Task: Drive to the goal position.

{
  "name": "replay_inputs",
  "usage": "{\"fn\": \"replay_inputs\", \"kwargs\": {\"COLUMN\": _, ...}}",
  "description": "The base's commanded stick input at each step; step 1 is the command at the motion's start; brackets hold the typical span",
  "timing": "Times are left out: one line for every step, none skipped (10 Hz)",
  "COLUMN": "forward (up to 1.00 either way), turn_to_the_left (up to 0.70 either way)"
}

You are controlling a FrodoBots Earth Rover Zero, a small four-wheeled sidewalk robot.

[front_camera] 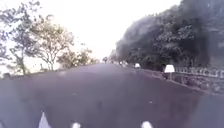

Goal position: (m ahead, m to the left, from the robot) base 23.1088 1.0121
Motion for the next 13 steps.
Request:
{"fn": "replay_inputs", "kwargs": {"forward": 0.85, "turn_to_the_left": 0.00}}
{"fn": "replay_inputs", "kwargs": {"forward": 0.85, "turn_to_the_left": 0.00}}
{"fn": "replay_inputs", "kwargs": {"forward": 0.85, "turn_to_the_left": 0.00}}
{"fn": "replay_inputs", "kwargs": {"forward": 0.85, "turn_to_the_left": 0.00}}
{"fn": "replay_inputs", "kwargs": {"forward": 0.85, "turn_to_the_left": 0.00}}
{"fn": "replay_inputs", "kwargs": {"forward": 0.85, "turn_to_the_left": 0.00}}
{"fn": "replay_inputs", "kwargs": {"forward": 0.85, "turn_to_the_left": 0.00}}
{"fn": "replay_inputs", "kwargs": {"forward": 0.85, "turn_to_the_left": 0.00}}
{"fn": "replay_inputs", "kwargs": {"forward": 0.85, "turn_to_the_left": 0.00}}
{"fn": "replay_inputs", "kwargs": {"forward": 0.85, "turn_to_the_left": 0.00}}
{"fn": "replay_inputs", "kwargs": {"forward": 0.85, "turn_to_the_left": 0.00}}
{"fn": "replay_inputs", "kwargs": {"forward": 0.85, "turn_to_the_left": 0.00}}
{"fn": "replay_inputs", "kwargs": {"forward": 0.85, "turn_to_the_left": 0.00}}
